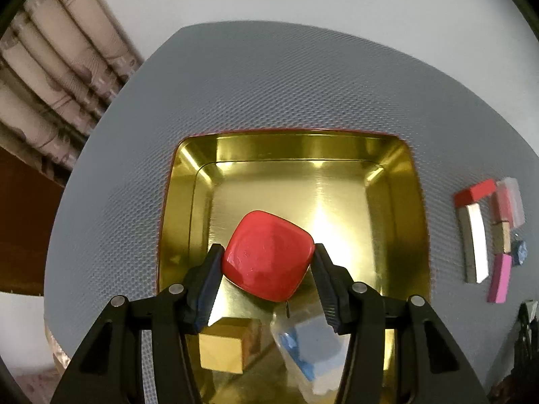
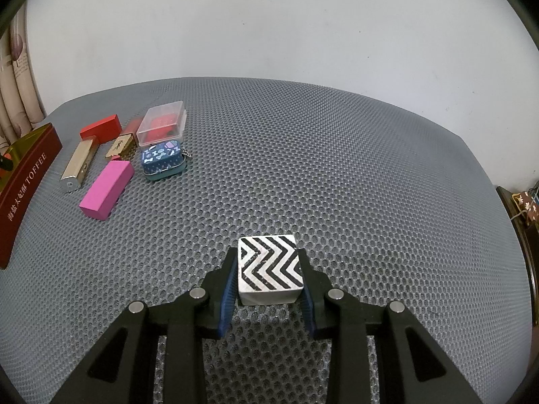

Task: Organize rigid objects
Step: 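Carry the red case into the tin and open the left gripper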

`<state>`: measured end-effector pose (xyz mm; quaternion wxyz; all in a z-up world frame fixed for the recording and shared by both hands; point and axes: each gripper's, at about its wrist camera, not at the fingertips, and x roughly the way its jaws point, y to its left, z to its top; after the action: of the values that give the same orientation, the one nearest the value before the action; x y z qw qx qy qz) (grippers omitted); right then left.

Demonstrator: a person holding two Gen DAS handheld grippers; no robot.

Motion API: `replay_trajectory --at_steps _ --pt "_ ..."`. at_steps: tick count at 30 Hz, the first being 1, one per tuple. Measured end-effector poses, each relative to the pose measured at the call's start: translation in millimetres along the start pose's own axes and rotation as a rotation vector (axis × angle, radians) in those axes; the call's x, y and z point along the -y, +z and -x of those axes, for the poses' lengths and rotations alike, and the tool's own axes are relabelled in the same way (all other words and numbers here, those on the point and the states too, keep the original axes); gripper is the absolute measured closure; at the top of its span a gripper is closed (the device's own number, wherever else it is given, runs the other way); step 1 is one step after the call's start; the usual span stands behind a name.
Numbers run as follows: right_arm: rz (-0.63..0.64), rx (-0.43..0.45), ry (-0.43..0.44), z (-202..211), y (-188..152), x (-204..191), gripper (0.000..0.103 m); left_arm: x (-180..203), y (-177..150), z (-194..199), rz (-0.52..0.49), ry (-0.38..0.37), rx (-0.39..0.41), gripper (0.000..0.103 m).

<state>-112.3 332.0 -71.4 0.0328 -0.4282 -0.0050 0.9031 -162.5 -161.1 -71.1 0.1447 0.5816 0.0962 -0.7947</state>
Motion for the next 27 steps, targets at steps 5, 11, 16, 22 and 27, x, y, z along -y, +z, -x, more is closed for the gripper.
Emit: replay_trajectory --at_steps 5,11,16,22,27 --pt "-0.001 0.000 -0.003 -1 0 3 0.071 -13 5 -21 0.022 0.017 -0.020 0.055" --pt "-0.002 -0.001 -0.004 -5 1 4 0.071 -14 6 -30 0.015 0.035 -0.025 0.055" --pt "-0.003 -0.001 -0.005 -4 1 3 0.071 -19 9 -41 0.014 0.039 -0.028 0.055" --pt "0.000 0.000 -0.008 10 -8 7 0.071 -23 13 -46 0.024 0.032 -0.022 0.054" --pt "-0.001 0.000 -0.010 11 -10 12 0.071 -24 12 -47 0.036 0.031 -0.017 0.052"
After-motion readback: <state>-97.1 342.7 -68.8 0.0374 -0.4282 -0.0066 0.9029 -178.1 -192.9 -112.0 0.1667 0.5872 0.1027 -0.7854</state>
